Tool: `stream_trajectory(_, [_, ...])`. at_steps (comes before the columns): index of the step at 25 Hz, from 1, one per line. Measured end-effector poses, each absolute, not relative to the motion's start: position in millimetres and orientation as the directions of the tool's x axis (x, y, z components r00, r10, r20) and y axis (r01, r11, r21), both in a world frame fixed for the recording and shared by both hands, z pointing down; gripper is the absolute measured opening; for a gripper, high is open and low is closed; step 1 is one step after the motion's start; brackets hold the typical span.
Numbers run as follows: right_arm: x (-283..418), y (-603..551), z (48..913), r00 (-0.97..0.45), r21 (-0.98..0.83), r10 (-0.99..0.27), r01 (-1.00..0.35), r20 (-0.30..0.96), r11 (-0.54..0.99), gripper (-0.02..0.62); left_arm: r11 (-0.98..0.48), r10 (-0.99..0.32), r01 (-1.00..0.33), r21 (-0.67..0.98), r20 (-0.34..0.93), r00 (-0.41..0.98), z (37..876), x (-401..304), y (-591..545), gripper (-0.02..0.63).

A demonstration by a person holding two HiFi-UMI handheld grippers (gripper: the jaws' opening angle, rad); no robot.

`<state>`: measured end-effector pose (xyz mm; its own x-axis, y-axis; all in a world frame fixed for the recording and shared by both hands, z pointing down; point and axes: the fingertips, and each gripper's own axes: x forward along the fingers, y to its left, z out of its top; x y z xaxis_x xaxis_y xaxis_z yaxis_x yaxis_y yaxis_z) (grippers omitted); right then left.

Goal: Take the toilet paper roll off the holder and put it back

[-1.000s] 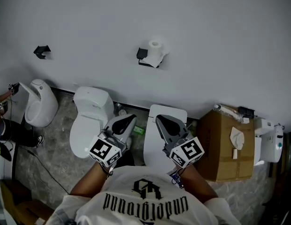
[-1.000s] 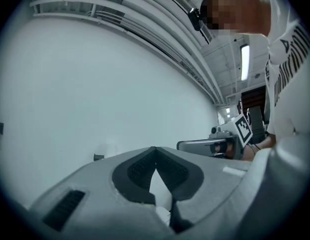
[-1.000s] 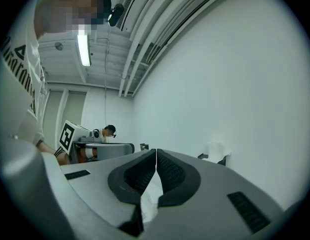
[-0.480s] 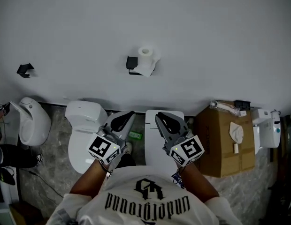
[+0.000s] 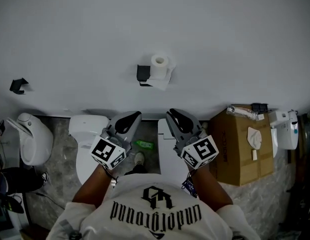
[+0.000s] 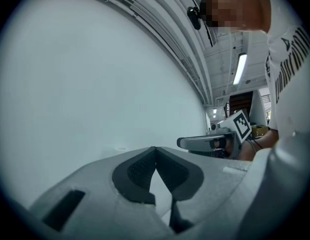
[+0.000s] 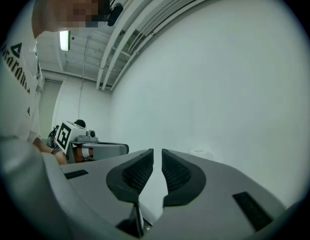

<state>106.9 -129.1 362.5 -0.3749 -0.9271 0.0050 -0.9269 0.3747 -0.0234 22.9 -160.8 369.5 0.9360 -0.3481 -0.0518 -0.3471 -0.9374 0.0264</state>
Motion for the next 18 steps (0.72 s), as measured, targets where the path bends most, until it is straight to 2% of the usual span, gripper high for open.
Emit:
stream_trajectory(7, [107, -171, 363, -0.313, -0.038, -0.950, -0.949, 0.006, 0.313, 0.056, -0.950, -0.312, -0.311, 0.023, -0.041, 0.949, 367, 16, -206, 0.014])
stream_trajectory(18, [121, -226, 370, -0.204, -0.037, -0.978, -0.979, 0.033, 0.203, 0.187, -0.975, -0.221, -0.222, -0.009, -0.048, 0.974, 359, 31, -252, 0.014])
